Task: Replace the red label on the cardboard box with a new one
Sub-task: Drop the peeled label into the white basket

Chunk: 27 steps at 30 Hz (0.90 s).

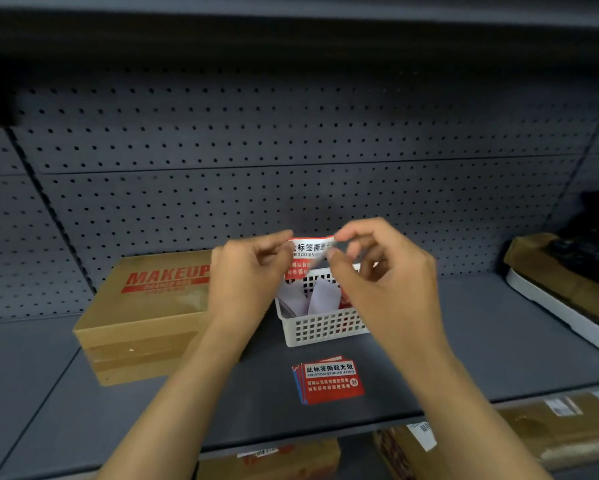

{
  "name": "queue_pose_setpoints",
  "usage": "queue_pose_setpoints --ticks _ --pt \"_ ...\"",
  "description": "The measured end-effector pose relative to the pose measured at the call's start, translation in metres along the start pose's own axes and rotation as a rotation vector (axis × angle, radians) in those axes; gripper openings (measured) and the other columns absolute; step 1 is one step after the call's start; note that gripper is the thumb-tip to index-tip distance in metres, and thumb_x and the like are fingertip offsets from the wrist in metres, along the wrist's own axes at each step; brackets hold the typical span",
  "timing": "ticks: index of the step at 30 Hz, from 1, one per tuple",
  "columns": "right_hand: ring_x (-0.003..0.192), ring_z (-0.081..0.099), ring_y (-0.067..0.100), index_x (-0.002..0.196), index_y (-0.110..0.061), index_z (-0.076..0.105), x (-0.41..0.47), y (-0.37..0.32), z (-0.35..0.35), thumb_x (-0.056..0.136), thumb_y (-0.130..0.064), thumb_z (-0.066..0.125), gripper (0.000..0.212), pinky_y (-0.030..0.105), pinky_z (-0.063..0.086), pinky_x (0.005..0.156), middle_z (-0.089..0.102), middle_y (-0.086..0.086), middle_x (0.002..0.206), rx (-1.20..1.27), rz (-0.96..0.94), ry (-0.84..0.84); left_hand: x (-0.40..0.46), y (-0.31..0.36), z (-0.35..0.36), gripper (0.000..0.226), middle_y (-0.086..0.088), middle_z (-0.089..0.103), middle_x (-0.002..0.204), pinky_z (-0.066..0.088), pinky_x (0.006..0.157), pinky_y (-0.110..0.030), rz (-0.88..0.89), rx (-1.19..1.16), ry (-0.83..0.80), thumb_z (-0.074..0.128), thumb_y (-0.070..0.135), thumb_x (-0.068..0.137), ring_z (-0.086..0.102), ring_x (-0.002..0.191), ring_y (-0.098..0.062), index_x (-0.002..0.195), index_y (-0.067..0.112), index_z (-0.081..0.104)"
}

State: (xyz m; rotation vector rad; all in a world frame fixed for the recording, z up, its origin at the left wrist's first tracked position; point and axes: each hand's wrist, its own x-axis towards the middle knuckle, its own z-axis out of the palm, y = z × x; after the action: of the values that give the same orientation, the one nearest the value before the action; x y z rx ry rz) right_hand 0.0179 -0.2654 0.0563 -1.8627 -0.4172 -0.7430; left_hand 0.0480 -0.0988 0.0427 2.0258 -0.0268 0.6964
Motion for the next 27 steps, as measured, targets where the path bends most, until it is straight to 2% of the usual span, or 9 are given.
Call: queue_pose_setpoints --ticks 2,3,5,7,9,15,19,22,27 --pt "0.068 0.06 0.015 0.091 -0.023 0.071 -0.001 -0.009 0.004 0.086 -0.005 0.071 0.018 0.021 0.049 0.062 0.064 -0.01 0.08 -0.024 -0.119 0.022 -0.001 0.002 0.004 0.017 0.012 0.074 0.066 0.053 0.067 -0.025 0.159 0.197 0.032 0.069 0.03 0.088 0.066 0.062 -0.002 0.1 0.03 0.08" --pt "0.074 0.063 0.013 0.094 -0.021 0.073 -0.001 -0.012 0.006 0.087 -0.006 0.069 0.018 0.019 0.05 0.066 0.066 -0.009 0.085 -0.028 -0.154 0.003 -0.002 0.005 0.005 0.015 0.011 0.063 0.053 0.048 0.061 -0.027 0.232 0.28 0.04 0.067 0.029 0.085 0.056 0.053 -0.006 0.091 0.029 0.081" --pt "0.081 0.066 0.008 0.097 -0.021 0.074 0.001 -0.009 0.014 0.089 -0.01 0.067 0.016 0.02 0.052 0.073 0.069 -0.01 0.093 -0.074 -0.173 -0.06 -0.002 0.008 0.008 0.014 0.009 0.053 0.047 0.047 0.058 -0.029 0.284 0.34 0.03 0.064 0.023 0.077 0.046 0.048 -0.012 0.077 0.024 0.078" --pt "0.08 0.066 0.005 0.096 -0.023 0.074 0.004 0.004 0.021 0.089 -0.014 0.067 0.013 0.026 0.055 0.074 0.069 -0.013 0.095 -0.126 -0.111 -0.062 -0.002 0.011 0.009 0.017 0.01 0.073 0.065 0.055 0.07 -0.024 0.197 0.174 0.002 0.07 0.02 0.078 0.067 0.06 -0.008 0.09 0.027 0.081" --pt "0.08 0.066 0.004 0.096 -0.024 0.073 0.008 0.022 0.022 0.089 -0.019 0.069 0.009 0.032 0.056 0.076 0.07 -0.013 0.094 -0.14 -0.022 -0.017 -0.002 0.014 0.009 0.029 0.012 0.078 0.081 0.054 0.079 -0.013 0.065 -0.054 -0.026 0.076 0.016 0.082 0.073 0.074 0.004 0.108 0.03 0.077" --pt "0.092 0.062 -0.007 0.119 -0.03 0.07 0.017 0.044 0.018 0.089 -0.036 0.072 0.031 0.015 0.052 0.08 0.067 -0.018 0.104 -0.101 0.194 -0.062 0.004 0.018 0.009 0.046 0.005 0.069 0.088 0.056 0.091 -0.03 -0.118 -0.471 -0.267 0.065 0.009 0.094 0.073 0.086 -0.014 0.135 0.029 0.056" --pt "0.09 0.071 -0.005 0.11 -0.039 0.074 0.019 0.043 0.015 0.093 -0.03 0.069 0.02 0.012 0.053 0.081 0.077 -0.023 0.095 0.139 0.258 -0.171 0.004 0.021 0.012 0.049 -0.01 0.072 0.11 0.056 0.095 -0.03 -0.111 -0.539 -0.343 0.062 0.008 0.096 0.074 0.099 -0.022 0.14 0.027 0.051" --pt "0.086 0.072 -0.005 0.098 -0.04 0.076 0.021 0.044 0.012 0.092 -0.027 0.071 0.015 0.011 0.054 0.08 0.079 -0.02 0.091 0.199 0.253 -0.182 0.007 0.018 0.018 0.048 -0.003 0.078 0.1 0.057 0.088 -0.024 -0.115 -0.491 -0.297 0.068 0.008 0.092 0.075 0.093 -0.013 0.134 0.028 0.056" --pt "0.076 0.073 -0.004 0.089 -0.031 0.081 0.026 0.054 0.008 0.09 -0.019 0.072 0.015 0.011 0.054 0.071 0.079 -0.019 0.081 0.112 0.293 -0.148 0.01 0.005 0.028 0.04 0.019 0.078 0.083 0.054 0.088 -0.016 -0.064 -0.134 -0.209 0.077 0.03 0.085 0.072 0.084 0.005 0.122 0.035 0.065"
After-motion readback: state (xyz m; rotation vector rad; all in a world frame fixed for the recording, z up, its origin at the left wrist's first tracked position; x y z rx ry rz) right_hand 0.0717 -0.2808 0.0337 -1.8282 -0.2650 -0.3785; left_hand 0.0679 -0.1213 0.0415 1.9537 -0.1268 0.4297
